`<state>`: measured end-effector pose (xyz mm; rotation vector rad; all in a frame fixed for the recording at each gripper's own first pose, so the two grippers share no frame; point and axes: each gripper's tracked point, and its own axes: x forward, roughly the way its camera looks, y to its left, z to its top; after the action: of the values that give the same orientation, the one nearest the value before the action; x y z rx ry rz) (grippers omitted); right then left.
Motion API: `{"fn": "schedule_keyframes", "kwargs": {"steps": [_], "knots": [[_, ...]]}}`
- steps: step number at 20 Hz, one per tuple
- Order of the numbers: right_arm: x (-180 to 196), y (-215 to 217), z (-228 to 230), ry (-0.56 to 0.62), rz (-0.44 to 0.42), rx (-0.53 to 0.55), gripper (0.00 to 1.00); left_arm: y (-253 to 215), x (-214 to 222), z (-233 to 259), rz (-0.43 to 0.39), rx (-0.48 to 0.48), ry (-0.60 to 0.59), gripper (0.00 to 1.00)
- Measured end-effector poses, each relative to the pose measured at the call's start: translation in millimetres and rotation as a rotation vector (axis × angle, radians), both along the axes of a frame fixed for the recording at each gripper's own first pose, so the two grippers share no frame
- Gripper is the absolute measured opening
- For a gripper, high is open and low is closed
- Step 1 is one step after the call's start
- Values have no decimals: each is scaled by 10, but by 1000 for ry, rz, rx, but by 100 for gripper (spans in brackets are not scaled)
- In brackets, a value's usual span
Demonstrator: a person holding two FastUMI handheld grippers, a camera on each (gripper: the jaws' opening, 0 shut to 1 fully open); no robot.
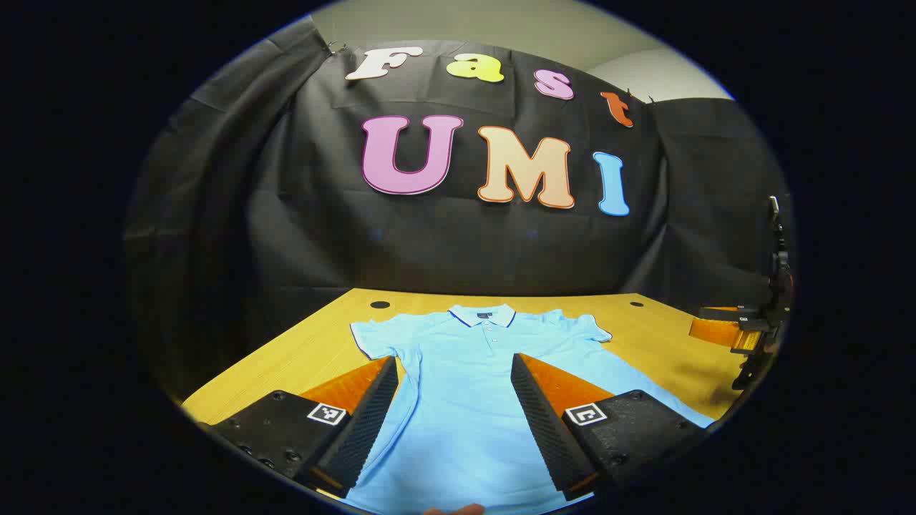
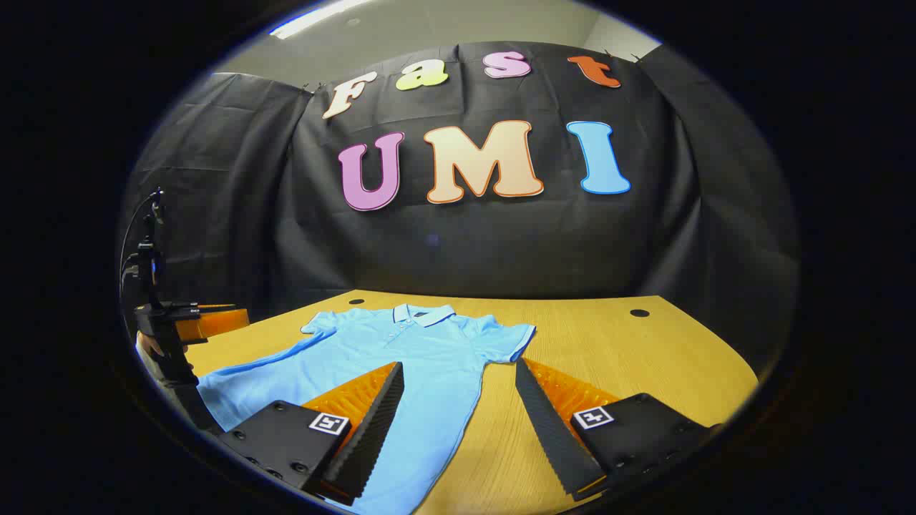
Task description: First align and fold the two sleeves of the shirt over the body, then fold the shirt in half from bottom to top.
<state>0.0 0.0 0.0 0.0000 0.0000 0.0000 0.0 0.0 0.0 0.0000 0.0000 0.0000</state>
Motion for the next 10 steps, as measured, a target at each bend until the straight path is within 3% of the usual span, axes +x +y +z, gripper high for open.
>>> {"fn": "schedule_keyframes", "kwargs": {"steps": [10], "knots": [[-87,13,-4,16,7,-5,98,-4,-56,-3,3,-14,12,95]]}}
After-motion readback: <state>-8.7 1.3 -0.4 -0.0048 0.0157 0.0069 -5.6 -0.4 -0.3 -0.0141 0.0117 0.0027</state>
